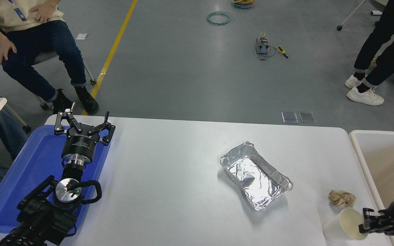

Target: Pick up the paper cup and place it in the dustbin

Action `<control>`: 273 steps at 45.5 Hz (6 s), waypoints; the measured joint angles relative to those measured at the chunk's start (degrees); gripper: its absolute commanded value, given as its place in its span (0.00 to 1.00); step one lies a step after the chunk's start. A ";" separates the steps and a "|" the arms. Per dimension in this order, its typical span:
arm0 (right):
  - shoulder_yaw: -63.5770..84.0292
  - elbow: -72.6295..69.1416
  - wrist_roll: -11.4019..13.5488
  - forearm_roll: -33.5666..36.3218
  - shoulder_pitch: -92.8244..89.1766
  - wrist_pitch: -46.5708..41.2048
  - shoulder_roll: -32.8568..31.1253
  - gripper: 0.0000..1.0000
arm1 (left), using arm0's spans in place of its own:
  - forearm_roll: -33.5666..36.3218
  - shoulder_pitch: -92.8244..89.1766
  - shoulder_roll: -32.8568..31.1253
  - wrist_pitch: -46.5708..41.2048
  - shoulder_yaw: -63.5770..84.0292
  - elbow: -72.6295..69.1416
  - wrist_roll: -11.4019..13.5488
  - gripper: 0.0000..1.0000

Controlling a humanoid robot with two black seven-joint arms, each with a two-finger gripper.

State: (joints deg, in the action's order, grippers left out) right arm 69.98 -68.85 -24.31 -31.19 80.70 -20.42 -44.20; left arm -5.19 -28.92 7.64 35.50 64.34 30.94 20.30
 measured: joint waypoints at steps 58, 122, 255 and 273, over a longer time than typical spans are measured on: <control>22.00 -0.75 -0.09 -5.35 52.81 -24.48 1.63 0.00 | 0.01 -0.07 0.00 0.10 -0.05 0.00 -0.18 1.00; 28.67 11.94 0.06 -6.28 46.61 -24.58 -6.26 0.00 | 0.01 0.00 0.03 0.09 -0.02 0.01 -0.18 1.00; -31.31 48.78 24.48 15.90 -37.92 24.00 3.73 1.00 | 0.01 -0.08 0.00 0.11 -0.01 0.00 -0.09 1.00; -31.34 44.95 24.48 15.91 -34.79 23.37 2.00 1.00 | 0.01 -0.09 0.00 0.10 -0.01 0.00 -0.09 1.00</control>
State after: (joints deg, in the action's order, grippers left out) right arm 38.64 -23.90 0.17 -15.28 45.91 2.96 -42.20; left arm -5.18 -29.00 7.65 35.60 64.32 30.94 20.21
